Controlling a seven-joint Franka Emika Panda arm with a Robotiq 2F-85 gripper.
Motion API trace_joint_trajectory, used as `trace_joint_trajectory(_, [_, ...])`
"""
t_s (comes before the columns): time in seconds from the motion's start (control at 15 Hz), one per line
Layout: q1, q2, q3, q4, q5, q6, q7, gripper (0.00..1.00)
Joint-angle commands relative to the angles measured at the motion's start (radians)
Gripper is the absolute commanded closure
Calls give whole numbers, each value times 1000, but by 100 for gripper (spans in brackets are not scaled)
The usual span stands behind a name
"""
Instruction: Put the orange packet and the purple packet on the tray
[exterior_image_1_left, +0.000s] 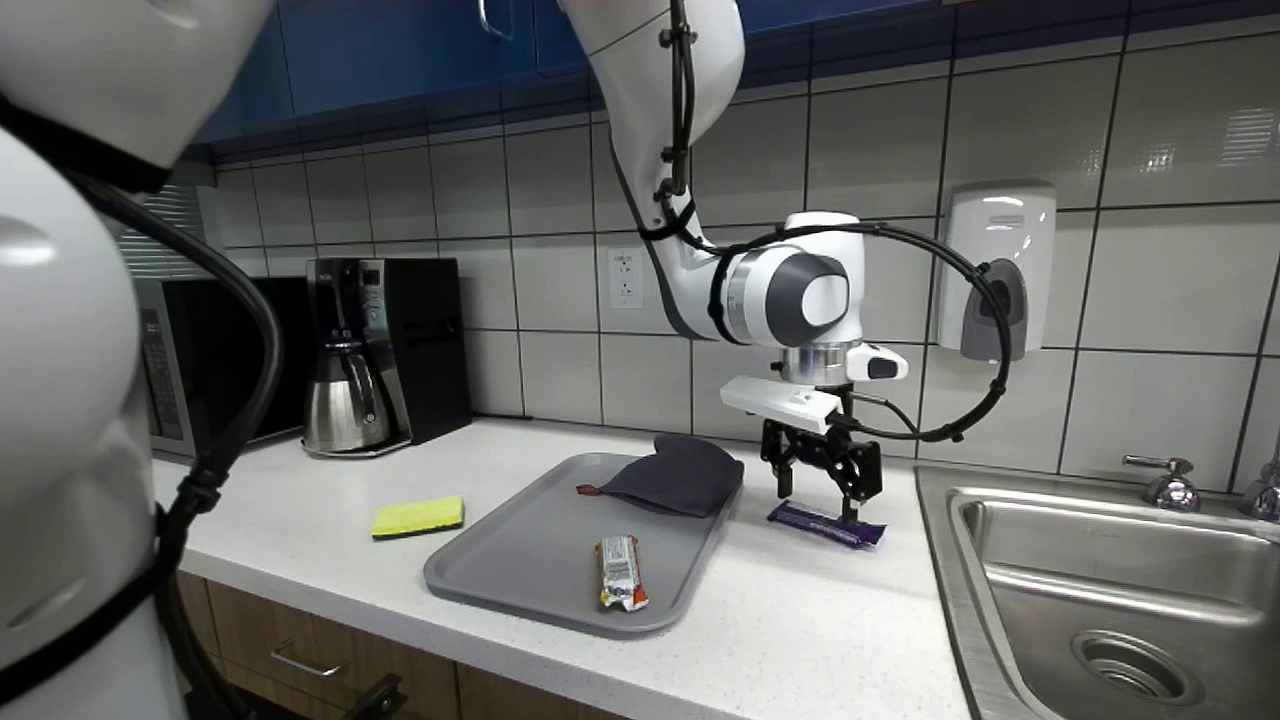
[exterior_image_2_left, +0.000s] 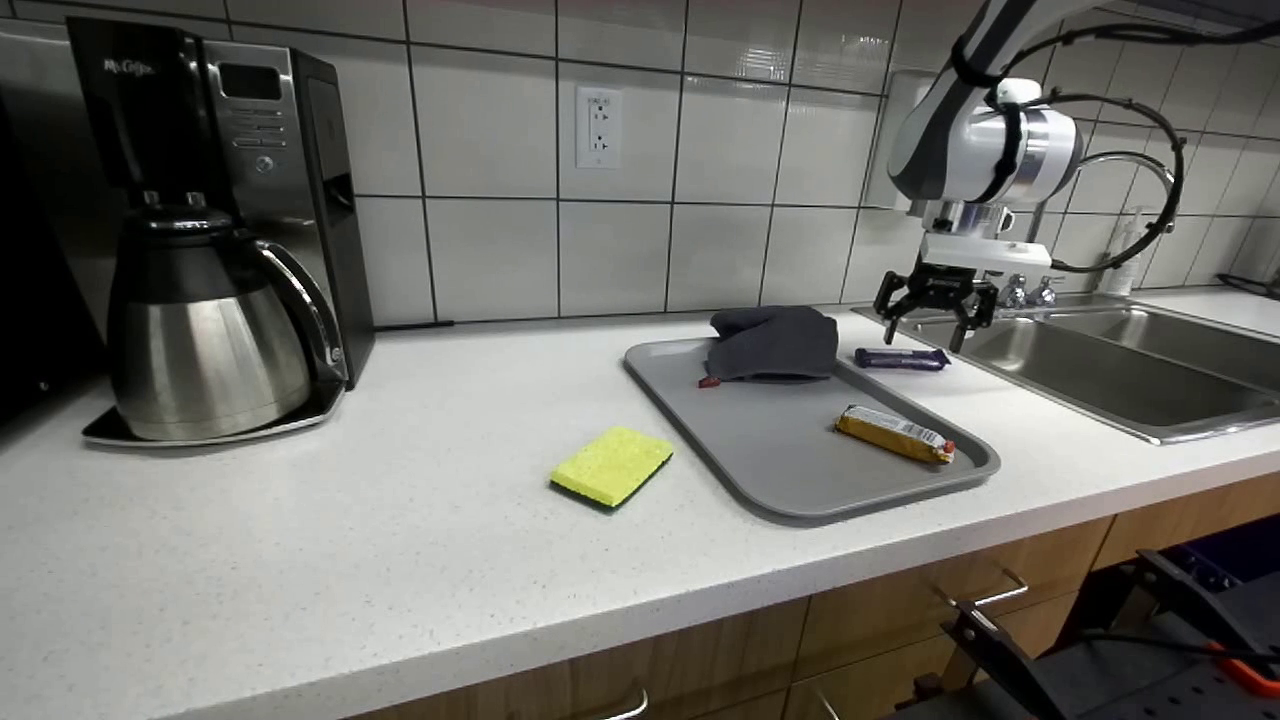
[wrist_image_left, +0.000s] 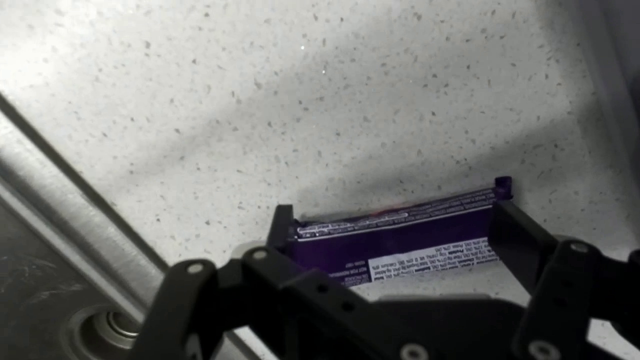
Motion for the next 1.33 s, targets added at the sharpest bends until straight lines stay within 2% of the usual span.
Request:
trace_joint_trajectory(0.0, [-3,23,1,40,34,-33,94,0])
trace_joint_trajectory(0.2, [0,25,5,40,42,-38,122,0])
trace_joint_trajectory(0.27, [-2,16,3,11,25,-2,95,0])
trace_joint_trajectory(1.27, [5,14,-3,11,32,-9,126,0])
